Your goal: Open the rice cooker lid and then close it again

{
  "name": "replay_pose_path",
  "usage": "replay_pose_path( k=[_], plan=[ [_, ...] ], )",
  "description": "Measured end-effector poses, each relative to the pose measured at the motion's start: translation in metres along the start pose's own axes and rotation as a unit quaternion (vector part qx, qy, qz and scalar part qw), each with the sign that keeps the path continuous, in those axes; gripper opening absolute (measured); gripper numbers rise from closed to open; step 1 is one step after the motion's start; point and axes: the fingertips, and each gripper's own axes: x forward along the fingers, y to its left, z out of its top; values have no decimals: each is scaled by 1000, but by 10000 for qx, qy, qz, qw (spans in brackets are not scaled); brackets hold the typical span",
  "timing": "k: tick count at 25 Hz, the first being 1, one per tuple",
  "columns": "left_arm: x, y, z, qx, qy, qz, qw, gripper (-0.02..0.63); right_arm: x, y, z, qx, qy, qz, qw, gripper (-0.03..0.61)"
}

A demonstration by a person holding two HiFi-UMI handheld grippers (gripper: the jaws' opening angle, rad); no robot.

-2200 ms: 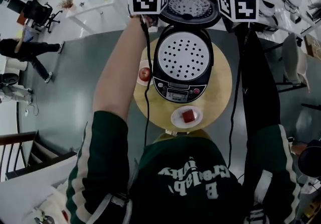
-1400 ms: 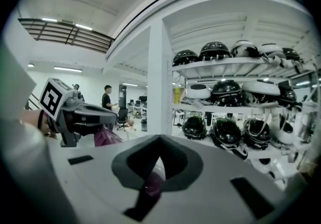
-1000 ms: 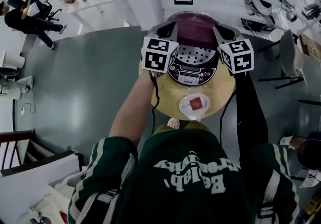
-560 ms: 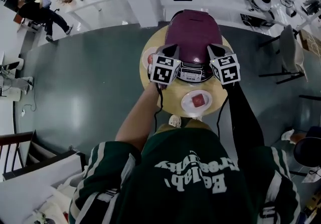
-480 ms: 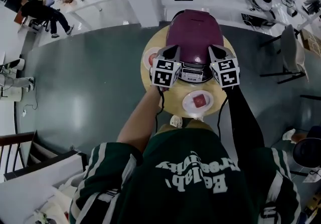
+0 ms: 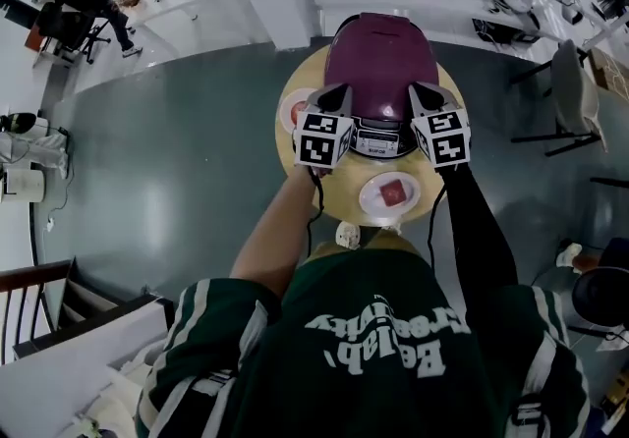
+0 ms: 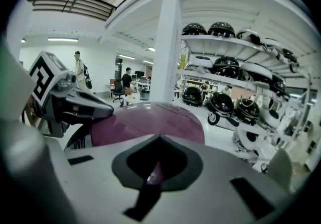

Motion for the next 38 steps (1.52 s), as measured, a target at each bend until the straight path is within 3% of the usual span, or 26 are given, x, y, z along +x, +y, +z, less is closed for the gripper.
replay_pose_path(
  k=[9,11,15,22,27,38],
  plan=[
    [-7,-2,1,433,-47,131,9990,0,-10,0,2,-195,-162,-163,9995,3],
    [-19,1,14,440,-228,188,9986,0,-19,1,11,-250,-262,-263,9990,3],
    [-52,4,50,337,-753,313,9961,0,-42,5,38,129,-693,-303,9971,3],
    [-117,-2,109,389,-1587,356,9859,0,-94,20,101,340,-1580,-326,9863,3],
    [-145,-18,134,582,-1952,272,9787,0,-122,31,119,95,-1860,-347,9819,3],
    [-160,-35,132,609,-2029,105,9773,0,-146,41,109,14,-1925,-552,9797,3]
  ],
)
